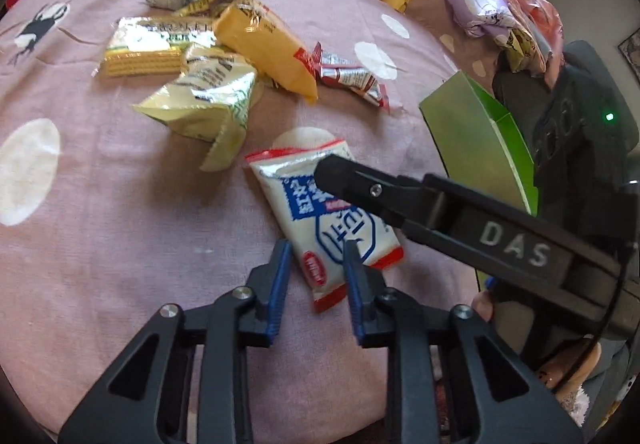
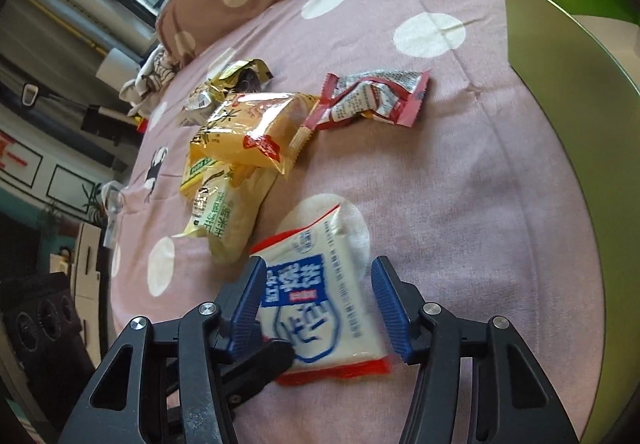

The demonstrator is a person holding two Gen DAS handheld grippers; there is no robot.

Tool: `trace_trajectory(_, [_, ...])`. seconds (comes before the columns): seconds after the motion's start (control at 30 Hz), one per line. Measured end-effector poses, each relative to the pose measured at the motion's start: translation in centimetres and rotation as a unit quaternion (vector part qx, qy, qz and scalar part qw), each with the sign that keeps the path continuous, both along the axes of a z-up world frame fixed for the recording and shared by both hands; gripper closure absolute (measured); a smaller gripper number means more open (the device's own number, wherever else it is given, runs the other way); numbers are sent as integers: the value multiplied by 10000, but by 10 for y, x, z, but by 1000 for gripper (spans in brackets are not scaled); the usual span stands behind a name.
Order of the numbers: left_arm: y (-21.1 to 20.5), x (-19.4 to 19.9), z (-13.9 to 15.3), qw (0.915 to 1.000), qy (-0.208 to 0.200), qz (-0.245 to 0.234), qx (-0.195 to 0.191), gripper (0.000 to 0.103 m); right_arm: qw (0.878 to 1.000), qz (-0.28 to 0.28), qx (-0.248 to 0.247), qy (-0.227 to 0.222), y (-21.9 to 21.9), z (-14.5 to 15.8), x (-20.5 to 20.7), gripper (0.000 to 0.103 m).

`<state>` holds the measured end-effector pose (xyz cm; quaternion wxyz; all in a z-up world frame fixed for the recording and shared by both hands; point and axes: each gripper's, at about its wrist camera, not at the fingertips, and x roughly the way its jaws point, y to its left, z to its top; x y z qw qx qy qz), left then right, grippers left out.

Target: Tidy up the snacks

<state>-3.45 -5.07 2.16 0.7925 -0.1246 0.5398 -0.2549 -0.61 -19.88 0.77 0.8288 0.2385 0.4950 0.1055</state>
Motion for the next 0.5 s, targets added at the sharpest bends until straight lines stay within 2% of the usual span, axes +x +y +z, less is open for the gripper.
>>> trace_trajectory(0.27, [-2, -6, 6, 9991, -324, 76, 267, 81, 9998, 32, -139, -131, 6, 8, -5, 49])
trace_trajectory(0.5, [-3, -11, 28, 9960, -832, 119, 314, 80, 9969, -8, -334, -716, 12, 40, -22, 49])
